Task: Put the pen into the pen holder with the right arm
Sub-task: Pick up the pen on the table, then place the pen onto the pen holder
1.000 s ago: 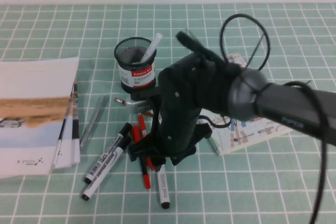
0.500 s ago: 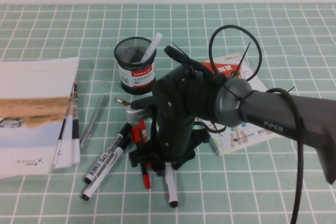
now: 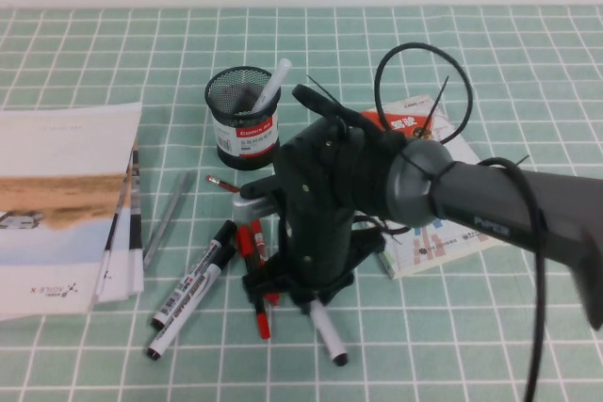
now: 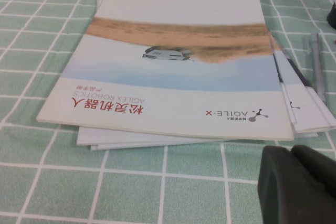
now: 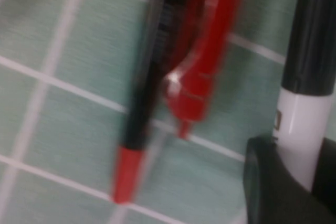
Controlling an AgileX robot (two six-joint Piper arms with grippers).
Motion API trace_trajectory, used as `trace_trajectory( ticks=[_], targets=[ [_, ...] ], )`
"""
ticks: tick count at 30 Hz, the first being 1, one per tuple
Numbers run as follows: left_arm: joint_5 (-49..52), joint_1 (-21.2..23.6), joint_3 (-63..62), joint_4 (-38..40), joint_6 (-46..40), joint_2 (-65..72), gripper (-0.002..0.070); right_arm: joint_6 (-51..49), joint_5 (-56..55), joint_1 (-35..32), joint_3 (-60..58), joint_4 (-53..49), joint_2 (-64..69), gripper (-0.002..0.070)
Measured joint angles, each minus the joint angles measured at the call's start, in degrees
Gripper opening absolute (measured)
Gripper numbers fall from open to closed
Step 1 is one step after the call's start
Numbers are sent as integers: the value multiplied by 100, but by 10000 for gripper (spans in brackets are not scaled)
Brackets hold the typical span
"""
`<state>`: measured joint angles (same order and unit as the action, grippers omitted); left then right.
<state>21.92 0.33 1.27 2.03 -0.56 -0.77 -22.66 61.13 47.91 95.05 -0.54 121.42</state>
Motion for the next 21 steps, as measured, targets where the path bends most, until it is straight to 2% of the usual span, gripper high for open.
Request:
trace_trajectory(
  ticks=[3,6,10,15,21],
  targets=[
    [0,0,0,0,0,0,-4,0,-227,-59,-437,-185,-334,123],
    [0,0,0,0,0,0,-4,0,-1121,-139,-1289,-269,-1035,123],
    [0,0,0,0,0,0,-4,0,-3018,-153,-2342,-469,-1936,123],
    [0,0,0,0,0,0,-4,155,-5810,-179,-2972,-683,-2135,123],
    [0,0,0,0,0,0,-4,1441,-8808,-281,-3002,-266,-1780,123]
  ],
)
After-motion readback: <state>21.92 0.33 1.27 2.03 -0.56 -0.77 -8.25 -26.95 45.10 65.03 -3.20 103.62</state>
